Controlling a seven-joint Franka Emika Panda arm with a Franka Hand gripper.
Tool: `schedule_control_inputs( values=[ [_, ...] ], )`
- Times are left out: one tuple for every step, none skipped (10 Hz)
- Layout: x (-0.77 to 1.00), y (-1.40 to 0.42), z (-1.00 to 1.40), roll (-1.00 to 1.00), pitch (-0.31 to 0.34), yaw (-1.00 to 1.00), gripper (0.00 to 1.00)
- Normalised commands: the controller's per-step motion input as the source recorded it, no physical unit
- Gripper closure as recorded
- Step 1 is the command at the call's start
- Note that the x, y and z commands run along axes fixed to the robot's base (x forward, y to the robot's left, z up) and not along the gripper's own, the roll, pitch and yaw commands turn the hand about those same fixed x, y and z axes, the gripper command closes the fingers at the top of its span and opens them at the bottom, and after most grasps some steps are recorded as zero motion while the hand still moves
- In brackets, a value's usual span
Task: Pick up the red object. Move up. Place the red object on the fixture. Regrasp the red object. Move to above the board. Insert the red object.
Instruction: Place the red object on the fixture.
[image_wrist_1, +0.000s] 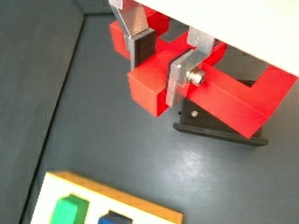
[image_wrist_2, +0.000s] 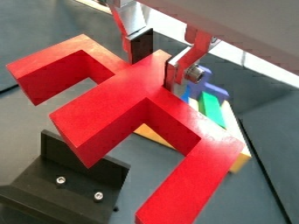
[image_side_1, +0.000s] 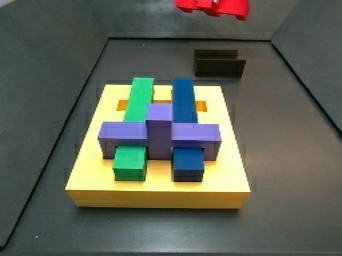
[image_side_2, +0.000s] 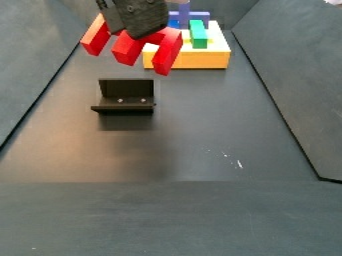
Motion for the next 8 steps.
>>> schedule_control_inputs(
  values=[
    [0.46,-0.07,-0.14,-0.47,0.260,0.45,1.00],
    [0.43,0.00,-0.13,-0.75,0.049,0.34,1.00],
    [0.42,0.01,-0.01,-0.68,0.086,0.34,1.00],
    [0.40,0.00,0.00,-0.59,0.149,0.39,1.00],
    [0.39,0.00,0.00,-0.46,0.231,0.43,1.00],
    [0.40,0.00,0.00,-0.33,0.326,0.45,1.00],
    [0.47,0.03,0.00,-0.12,0.449,0.37,1.00],
    [0.59,0.00,-0.07,0.00,0.560,0.35,1.00]
  ],
)
